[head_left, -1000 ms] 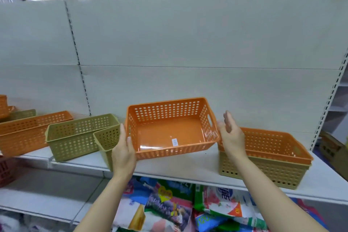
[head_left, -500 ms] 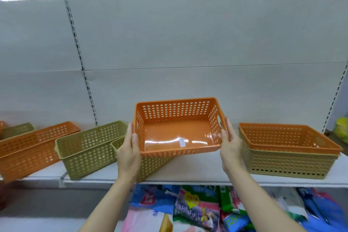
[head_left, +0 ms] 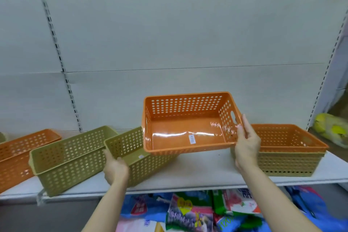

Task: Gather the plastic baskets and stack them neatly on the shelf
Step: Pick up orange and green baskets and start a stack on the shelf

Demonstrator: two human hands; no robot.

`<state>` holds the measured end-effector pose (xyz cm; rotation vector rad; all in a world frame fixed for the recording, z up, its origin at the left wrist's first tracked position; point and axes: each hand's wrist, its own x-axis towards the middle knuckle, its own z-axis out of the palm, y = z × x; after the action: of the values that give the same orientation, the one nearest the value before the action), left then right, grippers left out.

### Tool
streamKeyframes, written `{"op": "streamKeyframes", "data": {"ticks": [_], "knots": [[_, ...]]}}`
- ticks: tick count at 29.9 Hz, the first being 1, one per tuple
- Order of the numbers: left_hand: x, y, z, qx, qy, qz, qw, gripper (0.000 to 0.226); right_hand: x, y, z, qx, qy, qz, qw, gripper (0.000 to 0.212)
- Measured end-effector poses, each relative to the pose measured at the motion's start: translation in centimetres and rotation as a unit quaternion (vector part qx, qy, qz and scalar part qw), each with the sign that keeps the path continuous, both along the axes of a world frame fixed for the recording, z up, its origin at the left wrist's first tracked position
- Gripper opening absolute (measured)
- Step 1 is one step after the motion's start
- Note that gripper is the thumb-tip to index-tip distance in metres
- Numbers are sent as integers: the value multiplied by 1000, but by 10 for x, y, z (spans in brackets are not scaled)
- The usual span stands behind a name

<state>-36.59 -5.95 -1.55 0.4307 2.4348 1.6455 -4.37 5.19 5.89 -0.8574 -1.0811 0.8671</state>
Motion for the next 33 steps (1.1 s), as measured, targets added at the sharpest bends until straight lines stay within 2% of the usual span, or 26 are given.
{"op": "streamKeyframes", "data": {"ticks": [9,12,16,21,23,25,29,30,33], "knots": [[17,17,67,176,93,-4,980,40,103,33,32,16,56,-82,995,40],[19,25,83,224,80,1,971,42,147,54,41,23,56,-102,993,40],[23,43,84,273,28,22,961,56,201,87,36,11,37,-117,992,39],[86,63,107,352,25,-24,935,42,243,123,22,-12,5,-116,993,39],[106,70,115,373,25,-36,927,31,255,136,15,-32,-7,-114,993,39],[136,68,133,376,7,-41,926,30,265,147,7,-53,-19,-111,992,38],[190,75,170,372,-49,-96,922,71,272,169,-3,-108,-50,-105,987,39],[199,79,175,365,-45,-111,923,71,270,172,-5,-122,-57,-102,986,39],[208,99,177,370,-27,-129,920,49,263,175,-14,-162,-87,-113,976,37]]}}
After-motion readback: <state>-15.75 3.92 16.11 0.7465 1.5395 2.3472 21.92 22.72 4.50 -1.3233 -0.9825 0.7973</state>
